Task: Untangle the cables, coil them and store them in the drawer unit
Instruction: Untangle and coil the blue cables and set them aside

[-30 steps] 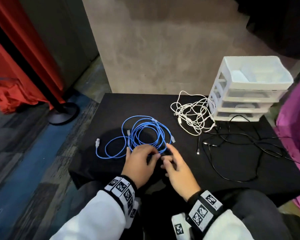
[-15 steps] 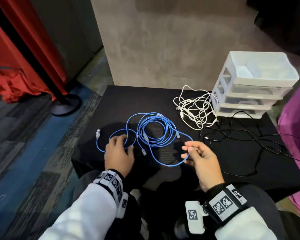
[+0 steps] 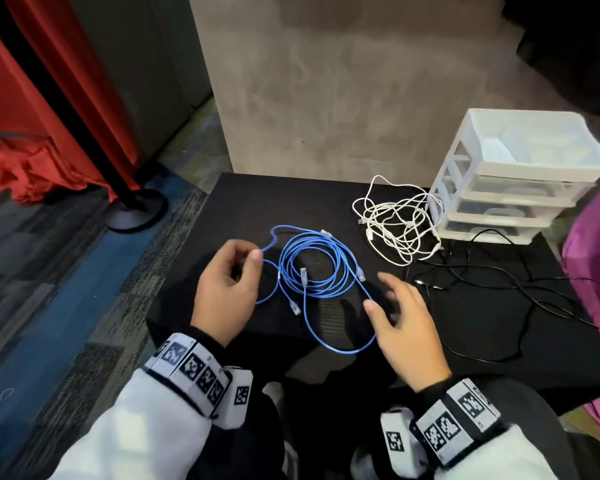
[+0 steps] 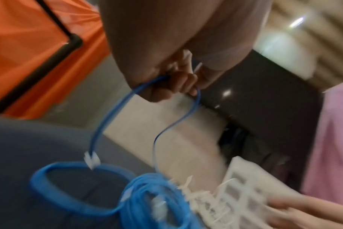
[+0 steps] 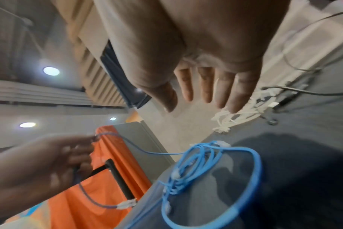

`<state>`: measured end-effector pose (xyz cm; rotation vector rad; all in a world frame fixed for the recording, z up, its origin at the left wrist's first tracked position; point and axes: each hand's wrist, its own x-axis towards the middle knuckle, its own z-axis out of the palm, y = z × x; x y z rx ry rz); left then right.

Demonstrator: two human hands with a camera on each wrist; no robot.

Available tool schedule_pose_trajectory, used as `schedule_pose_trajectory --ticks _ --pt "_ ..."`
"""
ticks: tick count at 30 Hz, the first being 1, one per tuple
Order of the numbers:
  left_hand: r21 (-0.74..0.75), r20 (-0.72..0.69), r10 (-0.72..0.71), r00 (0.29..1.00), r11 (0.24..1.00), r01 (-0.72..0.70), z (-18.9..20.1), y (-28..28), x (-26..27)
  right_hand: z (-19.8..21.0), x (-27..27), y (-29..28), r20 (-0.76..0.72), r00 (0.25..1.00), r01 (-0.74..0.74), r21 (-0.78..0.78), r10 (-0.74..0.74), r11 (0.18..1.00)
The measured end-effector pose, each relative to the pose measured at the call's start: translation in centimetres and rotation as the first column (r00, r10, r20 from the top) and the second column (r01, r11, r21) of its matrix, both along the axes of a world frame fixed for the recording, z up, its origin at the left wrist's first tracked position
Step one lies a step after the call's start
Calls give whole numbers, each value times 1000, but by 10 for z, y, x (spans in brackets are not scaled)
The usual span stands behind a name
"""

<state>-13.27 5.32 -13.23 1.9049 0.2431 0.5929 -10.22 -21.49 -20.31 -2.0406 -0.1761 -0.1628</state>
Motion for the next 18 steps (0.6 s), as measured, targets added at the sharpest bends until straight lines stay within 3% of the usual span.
schedule_pose_trajectory --ticks 4,8,11,15,18 --pt "-3 121 -366 923 929 369 62 -35 -27 48 10 33 37 979 -204 143 201 968" --pt "-123 240 -460 855 859 496 100 -42 -35 51 36 56 41 955 -298 187 295 936" --pt "-198 244 -399 884 872 448 97 -33 -27 21 53 56 -41 966 -255 47 257 966" --pt "-386 138 -187 973 894 227 64 -20 -19 -28 47 40 -115 987 -143 -343 109 928" --pt "-461 78 -128 989 875 150 43 -13 -21 -47 39 32 -131 991 -76 -401 25 913"
